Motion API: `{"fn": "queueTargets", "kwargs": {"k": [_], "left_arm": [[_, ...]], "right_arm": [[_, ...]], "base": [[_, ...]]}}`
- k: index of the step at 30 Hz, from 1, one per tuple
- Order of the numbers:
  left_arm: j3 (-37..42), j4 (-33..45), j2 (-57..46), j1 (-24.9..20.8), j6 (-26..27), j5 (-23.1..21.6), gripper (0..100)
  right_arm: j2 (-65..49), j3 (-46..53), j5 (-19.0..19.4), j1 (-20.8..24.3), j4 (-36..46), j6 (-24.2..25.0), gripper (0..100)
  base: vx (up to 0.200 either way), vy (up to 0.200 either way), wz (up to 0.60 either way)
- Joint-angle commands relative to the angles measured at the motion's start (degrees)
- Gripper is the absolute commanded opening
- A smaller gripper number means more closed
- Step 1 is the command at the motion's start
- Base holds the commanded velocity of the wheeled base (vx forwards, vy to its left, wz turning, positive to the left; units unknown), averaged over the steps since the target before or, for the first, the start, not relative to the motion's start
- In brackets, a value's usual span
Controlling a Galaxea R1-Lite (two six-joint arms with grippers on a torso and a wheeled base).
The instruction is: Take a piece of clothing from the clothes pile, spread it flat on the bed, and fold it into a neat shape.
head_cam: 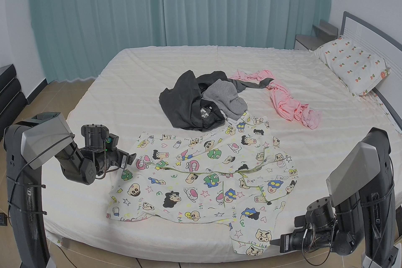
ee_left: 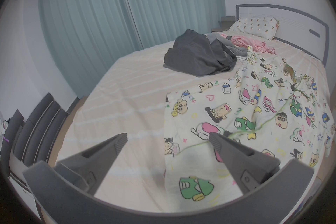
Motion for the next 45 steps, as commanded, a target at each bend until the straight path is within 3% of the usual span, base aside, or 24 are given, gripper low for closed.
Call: {"fn": "queueTargets", "kwargs": {"k": [1,7,10,13,15,18,25,32,38,45], "left_arm": [[-0.71,-0.31,1.14,-0.17,0.19,0.26,100],[5.26,-1.37,-0.36,0.18,-4.91,-0.18,100],[9.92,-0.75,-5.10,0.09,-19.23,-2.03,100],[15.55,1.53,-11.52,0.09,-30.13,-6.95,100],[21.79,2.67,-17.58,0.09,-35.49,-11.52,100],[29.26,2.32,-22.24,-0.61,-39.45,-13.89,100],[38.49,1.97,-26.64,-7.38,-55.71,-14.07,100],[40.24,1.97,-26.02,-7.64,-63.71,-14.33,100],[40.07,1.97,-24.09,-7.56,-67.05,-8.97,100],[30.40,1.97,-13.28,-7.64,-72.49,4.91,100]], "right_arm": [[0.00,0.84,-0.03,0.02,-0.76,-0.01,0],[0.00,0.84,-0.03,0.02,-0.76,-0.01,0],[-0.09,0.84,-0.03,-0.07,-0.76,0.07,0],[-0.18,0.84,-0.03,-0.07,-0.67,0.07,0],[-0.18,0.84,-0.03,-0.16,-0.67,0.07,0],[-0.18,0.84,-0.03,-0.24,-0.76,0.07,0],[-0.27,0.84,-0.03,-0.33,-0.76,0.60,0],[-0.44,0.84,-0.03,-0.16,-0.76,1.39,0],[-0.53,0.75,-0.03,-0.16,-0.85,1.39,0],[-1.50,-0.04,-0.03,-0.16,-0.85,1.83,0]], "base": [[0.000,0.000,0.00],[0.000,0.000,0.00],[0.000,0.000,0.00],[0.000,0.000,0.00],[0.000,0.000,0.00],[0.000,0.000,0.00],[0.000,0.000,0.00],[-0.200,0.000,0.00],[-0.167,0.000,0.00],[0.000,0.000,0.00]]}}
